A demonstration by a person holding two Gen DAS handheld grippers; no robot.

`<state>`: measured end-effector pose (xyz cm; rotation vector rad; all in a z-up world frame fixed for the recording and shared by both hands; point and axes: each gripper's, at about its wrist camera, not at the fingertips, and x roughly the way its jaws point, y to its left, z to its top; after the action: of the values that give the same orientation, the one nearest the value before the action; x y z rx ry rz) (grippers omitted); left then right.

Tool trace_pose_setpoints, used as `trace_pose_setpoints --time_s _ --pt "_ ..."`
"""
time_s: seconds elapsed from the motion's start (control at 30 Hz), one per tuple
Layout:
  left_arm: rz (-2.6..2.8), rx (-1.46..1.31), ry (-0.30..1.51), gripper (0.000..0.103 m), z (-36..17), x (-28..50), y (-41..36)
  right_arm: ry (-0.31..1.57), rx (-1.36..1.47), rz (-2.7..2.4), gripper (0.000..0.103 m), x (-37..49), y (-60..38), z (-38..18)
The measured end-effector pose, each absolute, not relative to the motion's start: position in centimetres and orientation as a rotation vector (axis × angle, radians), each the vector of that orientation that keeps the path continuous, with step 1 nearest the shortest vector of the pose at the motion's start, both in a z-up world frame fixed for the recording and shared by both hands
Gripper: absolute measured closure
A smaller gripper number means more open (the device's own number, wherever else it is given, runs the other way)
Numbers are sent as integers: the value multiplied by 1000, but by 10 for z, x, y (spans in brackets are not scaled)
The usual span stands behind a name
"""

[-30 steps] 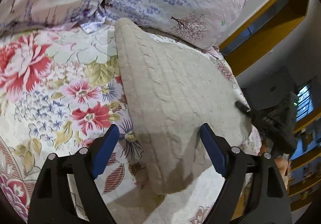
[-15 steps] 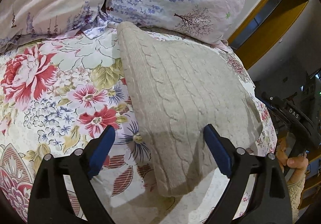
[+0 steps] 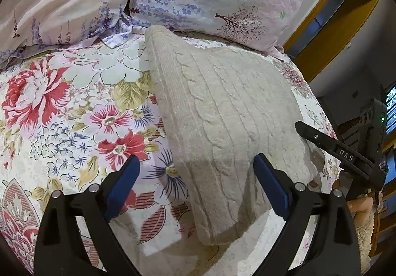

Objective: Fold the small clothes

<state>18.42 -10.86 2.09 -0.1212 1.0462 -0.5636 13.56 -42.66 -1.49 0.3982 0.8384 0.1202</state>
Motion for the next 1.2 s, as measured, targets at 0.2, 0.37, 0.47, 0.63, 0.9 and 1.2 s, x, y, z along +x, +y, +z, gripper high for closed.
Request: trace_pose_setpoints --time_s 0.2,0.37,0.47,0.63,0.9,1.2 --pt "-579 -134 1066 9 21 189 -108 873 435 142 47 130 -432 -15" --pt "-617 -282 1085 9 25 203 -93 879 600 184 30 130 -456 2" --pt "-646 -378 1100 9 27 215 -86 820 677 166 23 136 -474 9" --pt "-682 -490 1112 10 26 232 -83 895 772 174 23 171 -493 -13" --pt "-726 -628 1186 21 3 250 -91 964 841 279 29 202 -490 -40" --pt "-729 -652 1187 26 -1 254 -100 976 833 412 41 208 -472 -43"
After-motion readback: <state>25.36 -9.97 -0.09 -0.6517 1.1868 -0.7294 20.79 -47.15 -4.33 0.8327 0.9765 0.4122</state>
